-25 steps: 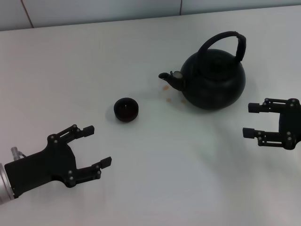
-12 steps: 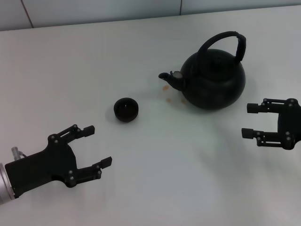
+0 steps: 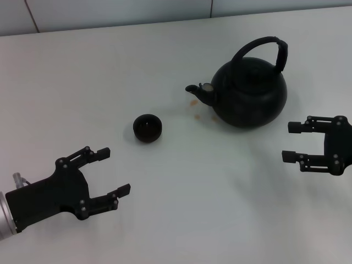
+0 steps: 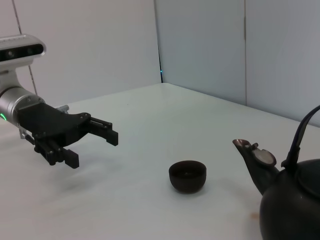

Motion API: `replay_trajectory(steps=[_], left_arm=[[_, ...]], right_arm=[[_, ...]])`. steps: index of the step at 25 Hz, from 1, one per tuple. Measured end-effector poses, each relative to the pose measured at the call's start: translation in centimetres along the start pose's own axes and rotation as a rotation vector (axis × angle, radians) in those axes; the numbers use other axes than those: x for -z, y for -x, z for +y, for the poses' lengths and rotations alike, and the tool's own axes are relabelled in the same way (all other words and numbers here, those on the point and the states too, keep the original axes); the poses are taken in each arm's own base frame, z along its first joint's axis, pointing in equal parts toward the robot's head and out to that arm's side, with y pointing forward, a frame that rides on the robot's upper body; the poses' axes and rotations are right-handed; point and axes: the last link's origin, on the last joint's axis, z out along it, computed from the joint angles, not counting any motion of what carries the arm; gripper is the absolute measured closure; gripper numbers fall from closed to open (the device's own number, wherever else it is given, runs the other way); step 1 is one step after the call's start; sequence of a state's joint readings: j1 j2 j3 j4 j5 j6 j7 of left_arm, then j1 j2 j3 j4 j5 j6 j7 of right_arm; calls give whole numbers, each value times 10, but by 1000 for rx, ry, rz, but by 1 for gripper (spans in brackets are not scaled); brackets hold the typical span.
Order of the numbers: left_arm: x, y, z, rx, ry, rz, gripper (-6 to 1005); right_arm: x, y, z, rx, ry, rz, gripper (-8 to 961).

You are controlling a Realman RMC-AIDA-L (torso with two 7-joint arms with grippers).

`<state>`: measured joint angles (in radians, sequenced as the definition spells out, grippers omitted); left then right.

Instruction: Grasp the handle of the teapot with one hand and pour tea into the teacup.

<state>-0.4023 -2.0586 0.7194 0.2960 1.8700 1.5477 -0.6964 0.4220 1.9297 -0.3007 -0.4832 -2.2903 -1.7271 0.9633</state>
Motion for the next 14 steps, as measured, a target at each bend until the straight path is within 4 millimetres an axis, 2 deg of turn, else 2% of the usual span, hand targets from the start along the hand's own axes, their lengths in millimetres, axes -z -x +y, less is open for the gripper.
replay_trajectory(steps=[14], left_arm=[[0,0,2,4,2,4,140]], right_arm=[[0,-1,1,-3,5,7,261]])
